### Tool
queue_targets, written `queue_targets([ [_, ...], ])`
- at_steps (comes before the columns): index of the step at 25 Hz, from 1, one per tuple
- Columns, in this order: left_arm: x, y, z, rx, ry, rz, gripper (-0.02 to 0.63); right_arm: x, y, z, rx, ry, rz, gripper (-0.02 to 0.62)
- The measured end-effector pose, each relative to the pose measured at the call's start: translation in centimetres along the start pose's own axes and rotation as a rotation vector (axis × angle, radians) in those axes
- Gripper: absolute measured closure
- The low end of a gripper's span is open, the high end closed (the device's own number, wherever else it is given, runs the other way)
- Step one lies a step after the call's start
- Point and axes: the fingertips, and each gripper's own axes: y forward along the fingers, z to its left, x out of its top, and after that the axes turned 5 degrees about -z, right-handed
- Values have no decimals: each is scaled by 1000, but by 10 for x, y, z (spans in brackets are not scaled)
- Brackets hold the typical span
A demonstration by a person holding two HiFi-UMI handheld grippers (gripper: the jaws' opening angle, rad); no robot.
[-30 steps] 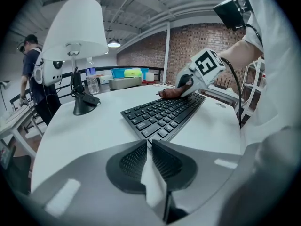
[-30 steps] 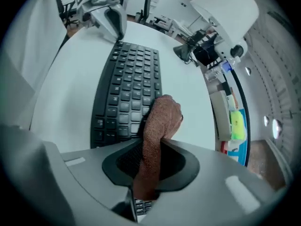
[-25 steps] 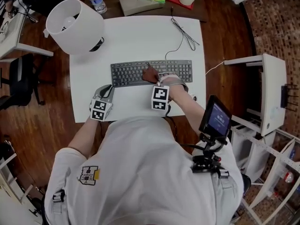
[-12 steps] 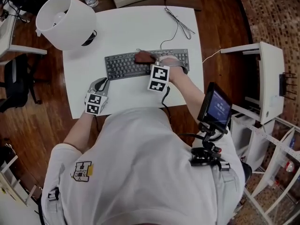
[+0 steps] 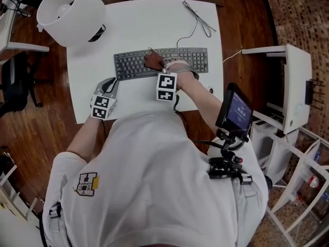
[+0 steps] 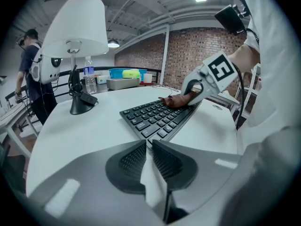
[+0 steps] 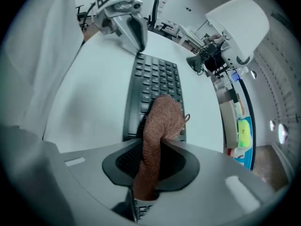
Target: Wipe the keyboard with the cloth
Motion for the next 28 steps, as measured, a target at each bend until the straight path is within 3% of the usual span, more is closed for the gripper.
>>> queue_targets([
  [6, 3, 2, -3, -15, 8, -12, 591, 8, -21, 79, 123, -24, -10, 515],
  [9, 5, 1, -4, -16, 14, -10, 591, 12, -22, 90, 146, -24, -24, 515],
  [11, 2, 3, -4, -19, 7, -9, 591, 17, -22, 64, 96, 14, -53, 514],
  [16, 4, 4, -3, -14, 7, -6, 584, 26, -8, -58, -120, 107, -55, 514],
  [19, 2, 3, -4, -13, -6, -2, 574, 28, 8, -88, -116, 89, -1, 514],
  [23, 7, -1, -2, -13, -6, -6, 568, 34, 14, -59, -37, 5, 28, 514],
  [28, 3, 1, 0, -22, -10, -19, 566, 43, -1, 17, 15, -101, 8, 514],
])
